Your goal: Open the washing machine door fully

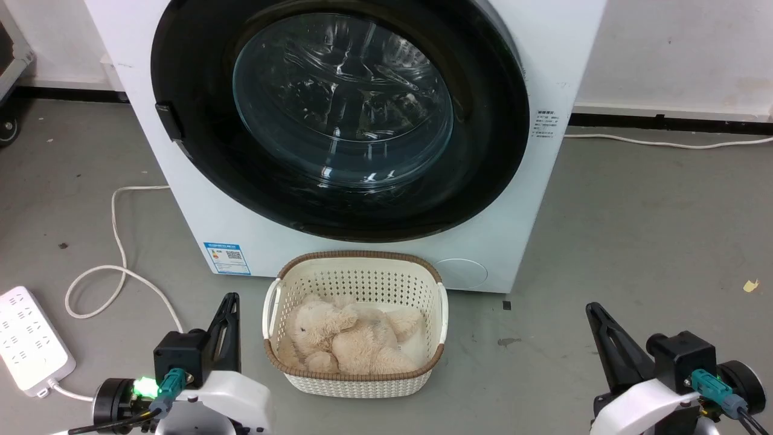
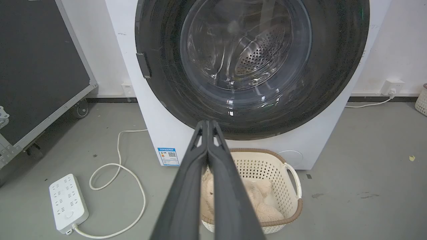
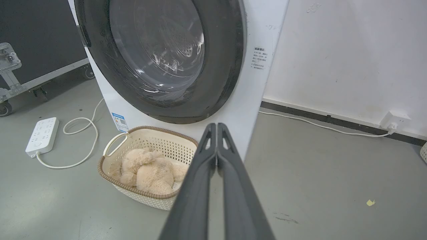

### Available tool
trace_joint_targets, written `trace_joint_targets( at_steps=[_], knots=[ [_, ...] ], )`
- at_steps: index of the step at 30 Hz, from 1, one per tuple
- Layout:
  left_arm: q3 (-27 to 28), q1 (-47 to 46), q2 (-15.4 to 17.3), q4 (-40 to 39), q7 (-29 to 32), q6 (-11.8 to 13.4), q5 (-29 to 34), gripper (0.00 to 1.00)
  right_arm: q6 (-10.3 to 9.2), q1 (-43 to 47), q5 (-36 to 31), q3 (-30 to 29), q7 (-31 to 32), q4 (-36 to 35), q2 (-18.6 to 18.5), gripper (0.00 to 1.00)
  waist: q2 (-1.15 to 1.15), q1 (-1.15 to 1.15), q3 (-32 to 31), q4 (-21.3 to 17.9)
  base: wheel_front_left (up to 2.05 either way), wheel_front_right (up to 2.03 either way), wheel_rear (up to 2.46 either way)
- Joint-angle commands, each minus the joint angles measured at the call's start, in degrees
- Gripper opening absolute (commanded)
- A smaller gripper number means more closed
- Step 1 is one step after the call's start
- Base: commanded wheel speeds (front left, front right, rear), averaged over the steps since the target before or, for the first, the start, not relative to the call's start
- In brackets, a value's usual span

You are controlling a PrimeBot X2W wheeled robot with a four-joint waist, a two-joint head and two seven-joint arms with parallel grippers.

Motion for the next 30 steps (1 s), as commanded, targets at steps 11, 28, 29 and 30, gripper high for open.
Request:
trace_joint_targets(
  at_steps=[11, 28, 29, 30],
  knots=[
    [0.04, 1.05, 0.05, -0.21, 0.02, 0.16, 0.51, 0.00, -0.09, -0.68, -0.43, -0.03, 0.04, 0.15, 0.25, 0.00, 0.00, 0.00, 0.00, 0.00, 0.00, 0.00, 0.00],
    [0.04, 1.05, 0.05, -0.21, 0.02, 0.16, 0.51, 0.00, -0.09, -0.68, -0.43, -0.03, 0.04, 0.15, 0.25, 0.00, 0.00, 0.00, 0.00, 0.00, 0.00, 0.00, 0.00],
    [0.04, 1.05, 0.05, -0.21, 0.02, 0.16, 0.51, 0.00, -0.09, -0.68, -0.43, -0.03, 0.04, 0.15, 0.25, 0.00, 0.00, 0.00, 0.00, 0.00, 0.00, 0.00, 0.00],
    [0.04, 1.05, 0.05, -0.21, 0.02, 0.16, 0.51, 0.00, -0.09, -0.68, -0.43, -0.03, 0.04, 0.15, 0.25, 0.00, 0.00, 0.00, 0.00, 0.00, 0.00, 0.00, 0.00]
  ],
)
